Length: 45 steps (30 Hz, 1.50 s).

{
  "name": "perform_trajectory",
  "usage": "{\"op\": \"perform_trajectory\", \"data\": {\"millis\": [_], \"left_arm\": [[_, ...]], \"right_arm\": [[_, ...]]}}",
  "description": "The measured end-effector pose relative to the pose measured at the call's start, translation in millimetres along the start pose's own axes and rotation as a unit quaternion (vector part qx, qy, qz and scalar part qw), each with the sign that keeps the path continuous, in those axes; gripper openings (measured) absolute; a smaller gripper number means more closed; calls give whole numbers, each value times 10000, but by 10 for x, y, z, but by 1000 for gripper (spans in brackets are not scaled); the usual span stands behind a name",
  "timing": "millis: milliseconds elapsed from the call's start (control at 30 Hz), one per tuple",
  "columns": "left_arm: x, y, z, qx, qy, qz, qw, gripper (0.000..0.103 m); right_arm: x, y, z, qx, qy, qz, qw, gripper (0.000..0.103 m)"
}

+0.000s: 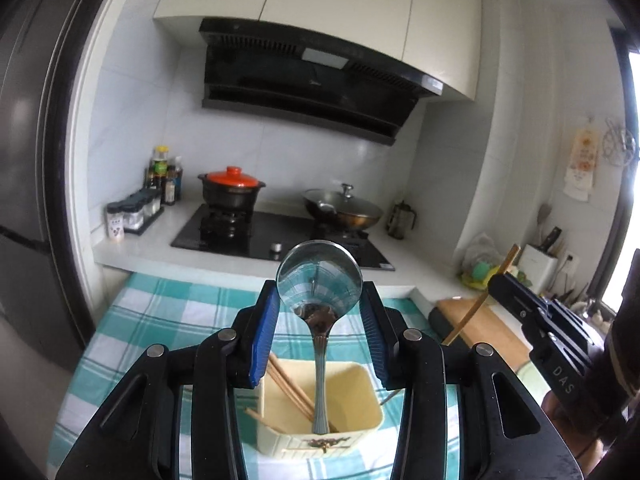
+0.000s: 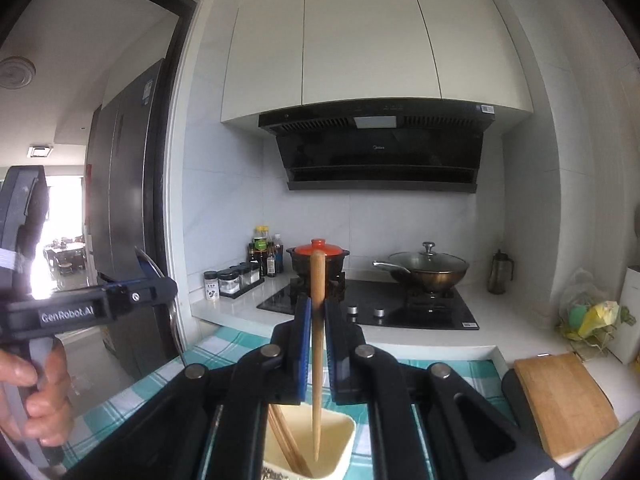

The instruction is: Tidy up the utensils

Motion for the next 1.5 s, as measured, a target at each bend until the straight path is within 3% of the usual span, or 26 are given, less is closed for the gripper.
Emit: {"op": "perform_trajectory", "data": {"millis": [67, 167, 267, 367, 467, 533, 567, 600, 700, 800, 867, 1033, 1167, 1300, 1400, 1500], "left_arm": [[-69, -116, -257, -192, 104, 108, 9997, 41], [-172, -410, -604, -625, 239, 216, 9975, 41], [-234, -723, -876, -1076, 300, 275, 9934, 41], [-259, -953, -1097, -1415, 398, 205, 9889, 41], [-240, -1121, -1279, -1725, 436, 99, 9840, 43], [-231, -1165, -1351, -1880, 431, 108, 9812, 44], [-220, -1145, -1325, -1861, 409, 118, 9816, 44], [-206, -1097, -1255, -1792, 363, 132, 9831, 49], [-169, -925, -912, -1492, 238, 35, 9885, 71], [-152, -907, -448, -1422, 178, -305, 9892, 82], [-193, -1051, -131, -1579, 124, -574, 9857, 87], [-397, -1931, 577, -2330, 276, -1040, 9665, 89], [-488, -2684, 954, -2718, 503, -645, 9589, 89], [-322, -3080, 1075, -2833, 180, 203, 9586, 89], [-144, -3183, 1107, -2889, 198, 53, 9571, 89], [-73, -3122, 1198, -2784, 252, -112, 9601, 89]], "right_arm": [[15, -153, -281, -166, -37, 75, 9998, 7], [99, -549, -699, -839, -79, 42, 9964, 7], [221, -994, -1046, -1672, -154, -198, 9856, 7], [333, -1347, -1267, -2236, -278, -376, 9736, 7], [390, -1519, -1340, -2385, -294, -629, 9686, 9], [420, -1543, -1305, -2369, -252, -855, 9674, 17], [431, -1507, -1275, -2315, -268, -941, 9679, 28], [448, -1464, -1230, -2233, -283, -998, 9692, 35], [441, -1361, -1003, -2107, -259, -1031, 9718, 36], [441, -1379, -630, -2211, -180, -1033, 9696, 36], [459, -1497, -326, -2409, -100, -1019, 9651, 36], [519, -2214, 662, -2988, -299, -728, 9511, 37], [388, -2972, 1225, -3497, -491, -584, 9337, 37], [123, -3332, 1274, -3723, -331, -962, 9225, 32], [-165, -3418, 1153, -3831, -155, -830, 9199, 21], [-356, -3509, 998, -3898, -143, -556, 9191, 18]]}}
Point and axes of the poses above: each gripper's, at about its wrist camera, not at the fingertips, and z roughly against the way its jaws point, x to its right, y to its top, the point moved 10 cm from there along -z, roughly the way its jaws point, and after that the axes turned 7 degrees about -z, right-handed, at the moved point
